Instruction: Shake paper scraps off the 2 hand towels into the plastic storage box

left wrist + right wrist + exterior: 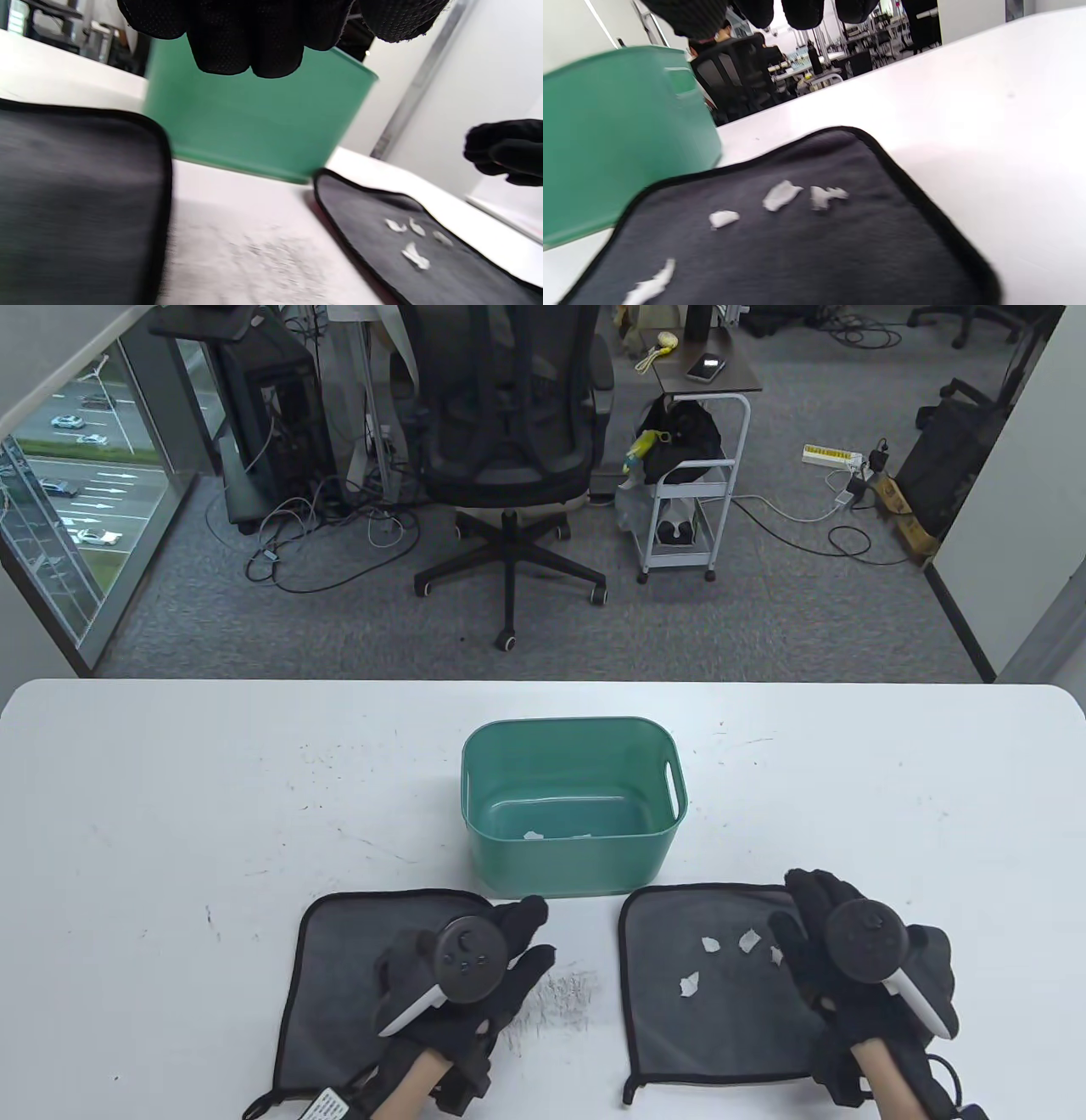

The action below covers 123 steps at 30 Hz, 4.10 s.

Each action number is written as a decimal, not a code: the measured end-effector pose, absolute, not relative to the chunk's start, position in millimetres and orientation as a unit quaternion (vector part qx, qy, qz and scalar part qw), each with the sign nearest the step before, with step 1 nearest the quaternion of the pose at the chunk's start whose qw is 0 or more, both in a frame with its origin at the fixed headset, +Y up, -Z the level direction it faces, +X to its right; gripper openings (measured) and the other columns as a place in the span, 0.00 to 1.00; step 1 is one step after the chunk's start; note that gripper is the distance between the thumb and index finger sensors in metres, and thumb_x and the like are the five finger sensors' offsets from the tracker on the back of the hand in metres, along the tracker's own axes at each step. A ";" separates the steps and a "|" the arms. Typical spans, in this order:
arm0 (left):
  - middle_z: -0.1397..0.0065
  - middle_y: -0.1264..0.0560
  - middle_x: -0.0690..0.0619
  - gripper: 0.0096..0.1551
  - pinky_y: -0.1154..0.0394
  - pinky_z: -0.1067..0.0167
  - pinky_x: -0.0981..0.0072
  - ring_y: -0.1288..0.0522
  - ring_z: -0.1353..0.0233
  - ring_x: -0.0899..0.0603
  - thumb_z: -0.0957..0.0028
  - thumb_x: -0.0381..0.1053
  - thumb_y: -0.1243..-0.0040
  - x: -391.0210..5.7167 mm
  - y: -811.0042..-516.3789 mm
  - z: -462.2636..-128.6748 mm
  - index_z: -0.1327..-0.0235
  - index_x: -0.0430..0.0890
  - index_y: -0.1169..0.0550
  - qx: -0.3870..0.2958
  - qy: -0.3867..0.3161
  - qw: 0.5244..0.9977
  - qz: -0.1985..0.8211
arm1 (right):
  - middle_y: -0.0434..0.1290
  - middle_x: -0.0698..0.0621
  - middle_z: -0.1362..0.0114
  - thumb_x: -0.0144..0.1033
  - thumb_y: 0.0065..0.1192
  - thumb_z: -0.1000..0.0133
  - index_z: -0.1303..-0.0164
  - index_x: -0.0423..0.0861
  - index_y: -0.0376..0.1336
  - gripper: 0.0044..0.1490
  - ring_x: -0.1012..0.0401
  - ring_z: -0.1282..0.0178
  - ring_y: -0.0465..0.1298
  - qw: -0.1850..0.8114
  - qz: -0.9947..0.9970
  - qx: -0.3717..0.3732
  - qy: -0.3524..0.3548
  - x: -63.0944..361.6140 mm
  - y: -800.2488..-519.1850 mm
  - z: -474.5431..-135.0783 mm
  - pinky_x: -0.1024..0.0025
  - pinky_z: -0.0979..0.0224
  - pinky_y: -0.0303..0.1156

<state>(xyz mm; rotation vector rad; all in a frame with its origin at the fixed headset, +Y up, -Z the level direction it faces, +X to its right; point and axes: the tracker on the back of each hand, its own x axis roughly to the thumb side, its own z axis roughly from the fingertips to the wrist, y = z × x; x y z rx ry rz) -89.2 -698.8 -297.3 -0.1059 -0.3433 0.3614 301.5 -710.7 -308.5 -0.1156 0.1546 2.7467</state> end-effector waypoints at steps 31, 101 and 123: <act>0.16 0.32 0.44 0.42 0.34 0.25 0.39 0.33 0.21 0.35 0.41 0.66 0.46 20.7 -777.8 -343.9 0.16 0.48 0.35 -0.130 -0.013 0.989 0.073 | 0.55 0.45 0.16 0.53 0.62 0.44 0.21 0.47 0.56 0.43 0.44 0.18 0.54 0.231 0.950 -0.107 0.180 342.6 -784.8 -335.7 0.40 0.19 0.49; 0.47 0.12 0.61 0.23 0.15 0.49 0.60 0.12 0.51 0.53 0.38 0.60 0.45 -58.5 -594.5 -342.0 0.31 0.58 0.26 -0.089 -0.114 0.942 0.303 | 0.81 0.49 0.41 0.43 0.65 0.42 0.36 0.53 0.65 0.24 0.58 0.57 0.84 0.555 0.807 0.082 0.185 260.4 -607.8 -345.0 0.52 0.40 0.76; 0.24 0.22 0.54 0.22 0.29 0.27 0.39 0.24 0.25 0.41 0.41 0.63 0.43 -94.6 -565.1 -460.5 0.34 0.66 0.24 0.134 0.005 0.945 0.297 | 0.75 0.50 0.30 0.44 0.64 0.43 0.36 0.58 0.65 0.23 0.51 0.39 0.80 0.521 0.853 0.027 -0.006 181.5 -570.3 -457.4 0.45 0.28 0.68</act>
